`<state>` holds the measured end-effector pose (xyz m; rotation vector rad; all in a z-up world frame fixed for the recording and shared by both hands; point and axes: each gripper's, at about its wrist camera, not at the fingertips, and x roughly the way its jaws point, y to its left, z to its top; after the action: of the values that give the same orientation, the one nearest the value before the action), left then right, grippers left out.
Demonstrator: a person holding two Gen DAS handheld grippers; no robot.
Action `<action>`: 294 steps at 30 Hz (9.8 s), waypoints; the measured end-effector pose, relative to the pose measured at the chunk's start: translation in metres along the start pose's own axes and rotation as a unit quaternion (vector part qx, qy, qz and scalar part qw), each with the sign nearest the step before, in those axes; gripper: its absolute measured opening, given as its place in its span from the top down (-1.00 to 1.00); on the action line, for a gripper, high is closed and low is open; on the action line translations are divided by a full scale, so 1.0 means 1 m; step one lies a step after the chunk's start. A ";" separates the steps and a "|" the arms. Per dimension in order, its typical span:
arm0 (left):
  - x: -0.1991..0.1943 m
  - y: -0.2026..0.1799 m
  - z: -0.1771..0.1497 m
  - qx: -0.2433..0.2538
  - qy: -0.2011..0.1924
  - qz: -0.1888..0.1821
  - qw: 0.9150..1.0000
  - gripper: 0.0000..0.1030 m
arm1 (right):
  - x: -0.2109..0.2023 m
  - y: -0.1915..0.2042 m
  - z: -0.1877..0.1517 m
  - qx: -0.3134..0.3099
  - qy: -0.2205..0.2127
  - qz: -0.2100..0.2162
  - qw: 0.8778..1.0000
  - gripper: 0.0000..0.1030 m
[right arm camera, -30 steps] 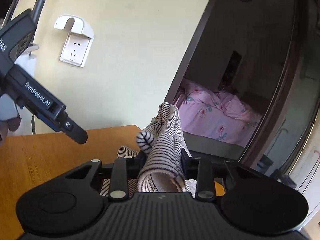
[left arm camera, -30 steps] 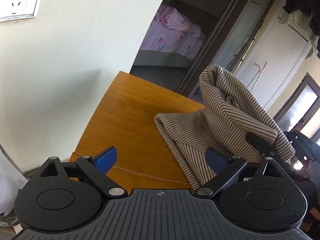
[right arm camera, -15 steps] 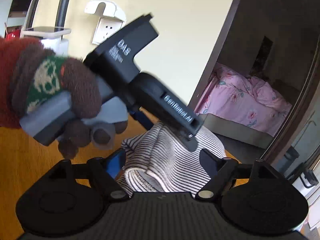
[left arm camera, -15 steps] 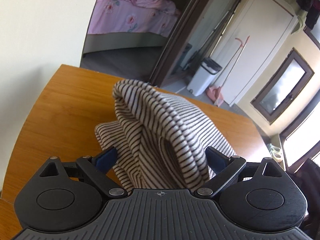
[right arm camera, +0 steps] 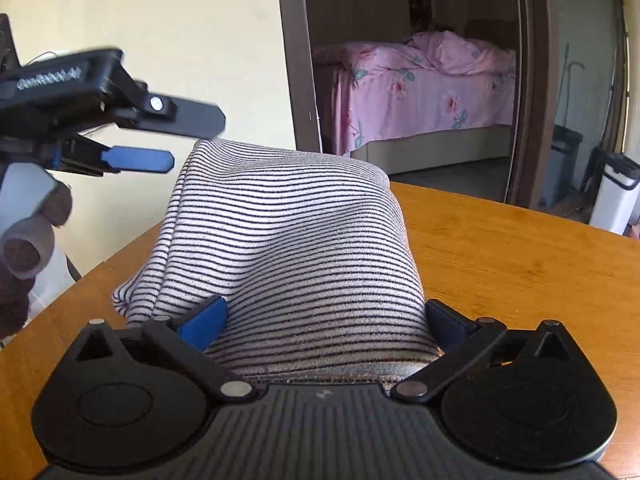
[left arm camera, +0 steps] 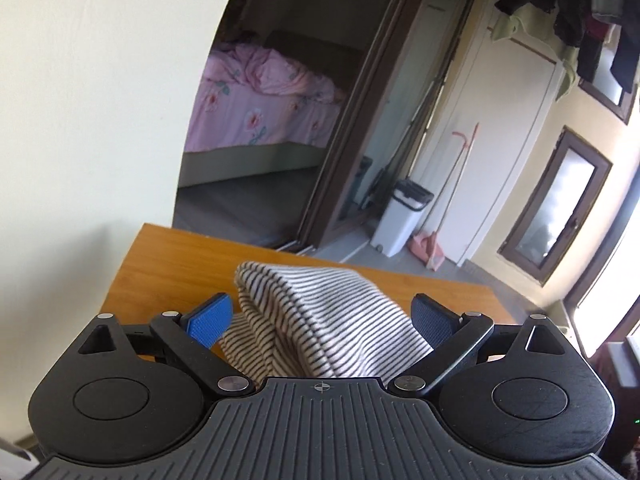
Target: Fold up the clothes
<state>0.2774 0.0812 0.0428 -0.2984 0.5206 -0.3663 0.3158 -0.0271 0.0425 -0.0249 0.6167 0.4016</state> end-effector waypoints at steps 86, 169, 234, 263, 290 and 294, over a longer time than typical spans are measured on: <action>0.048 0.000 -0.022 0.029 0.101 0.028 0.994 -0.36 | -0.038 -0.015 0.001 0.012 -0.011 -0.003 1.000 -0.69; 0.020 -0.044 -0.107 0.007 0.056 0.323 0.945 -1.00 | 0.001 0.003 0.003 0.018 0.042 -0.097 0.994 -1.00; 0.015 -0.047 -0.108 0.005 0.063 0.318 0.946 -1.00 | 0.000 0.008 0.000 0.016 0.041 -0.095 0.994 -1.00; 0.016 -0.046 -0.106 0.008 0.068 0.315 0.947 -1.00 | 0.002 0.007 -0.001 0.016 0.041 -0.095 0.994 -1.00; 0.016 -0.046 -0.107 0.010 0.063 0.317 0.946 -1.00 | 0.001 0.008 -0.001 0.016 0.041 -0.096 0.994 -1.00; 0.016 -0.046 -0.106 0.010 0.064 0.317 0.946 -1.00 | 0.001 0.007 -0.001 0.016 0.041 -0.096 0.994 -1.00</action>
<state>0.2217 0.0143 -0.0353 -0.0748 0.7073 0.2366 0.3131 -0.0199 0.0415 -0.0690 0.6947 0.2055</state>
